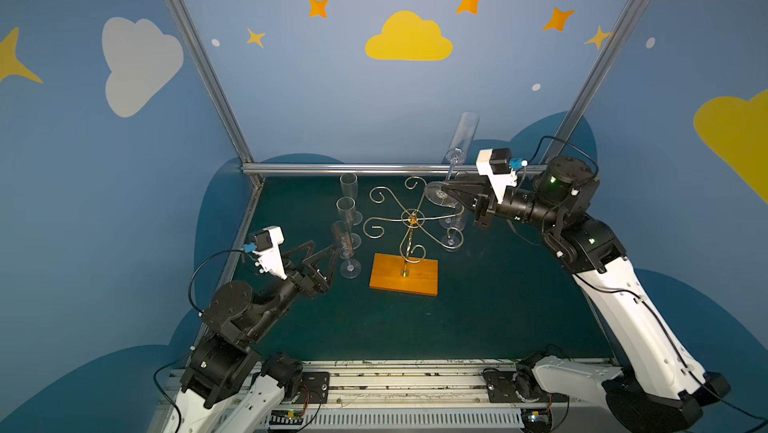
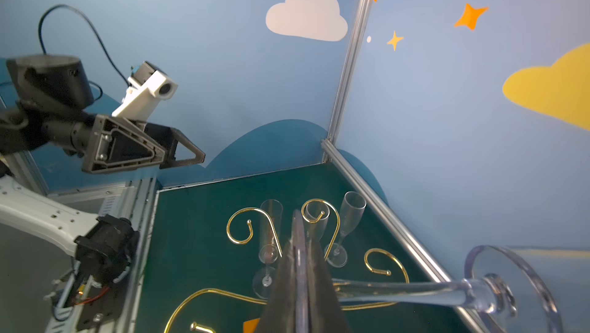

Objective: Take the wine glass off the wine glass rack
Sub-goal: 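Lift the flute glass off the rack hook with the right gripper, then carry the glass toward the left gripper while the left reaches to its bowl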

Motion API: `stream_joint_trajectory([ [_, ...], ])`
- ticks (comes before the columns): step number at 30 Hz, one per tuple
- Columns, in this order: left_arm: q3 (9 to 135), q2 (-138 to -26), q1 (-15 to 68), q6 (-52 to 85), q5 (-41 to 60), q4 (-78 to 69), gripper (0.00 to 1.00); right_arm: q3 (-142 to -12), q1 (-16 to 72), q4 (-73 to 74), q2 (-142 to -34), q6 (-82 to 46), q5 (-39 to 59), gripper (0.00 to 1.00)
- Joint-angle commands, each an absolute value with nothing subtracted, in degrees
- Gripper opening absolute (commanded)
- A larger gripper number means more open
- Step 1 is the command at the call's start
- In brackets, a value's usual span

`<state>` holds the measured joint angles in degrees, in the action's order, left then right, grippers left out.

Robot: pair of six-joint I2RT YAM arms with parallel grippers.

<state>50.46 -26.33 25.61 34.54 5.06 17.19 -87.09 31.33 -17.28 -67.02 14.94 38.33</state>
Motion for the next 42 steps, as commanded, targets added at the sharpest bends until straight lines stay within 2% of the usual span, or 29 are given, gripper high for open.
stream_joint_trajectory([
  [1,54.7,-30.2,25.6,34.3,14.7,14.0,0.92,-83.2,33.8,-11.1,-63.5,27.6,36.4,0.0],
  [7,61.2,-38.0,25.8,34.7,26.7,10.1,0.91,-78.9,38.9,-9.5,-59.8,37.3,33.1,0.0],
  [15,64.0,-43.8,28.6,34.1,34.6,3.6,0.9,-74.3,47.5,-10.4,-57.0,56.7,27.9,0.0],
  [21,67.0,-48.5,33.9,30.6,36.7,4.3,0.89,-71.6,52.5,-10.0,-56.1,66.2,24.6,0.0],
  [29,69.3,-53.6,38.8,27.6,36.8,3.0,0.86,-70.7,58.4,-10.9,-56.3,72.2,19.4,0.0],
  [37,69.0,-55.0,40.5,26.7,36.3,0.5,0.74,-69.7,62.8,-10.8,-55.9,75.8,16.1,0.0],
  [42,69.2,-55.8,41.9,25.4,37.3,0.5,0.61,-69.6,64.5,-11.1,-56.3,76.1,15.5,0.0],
])
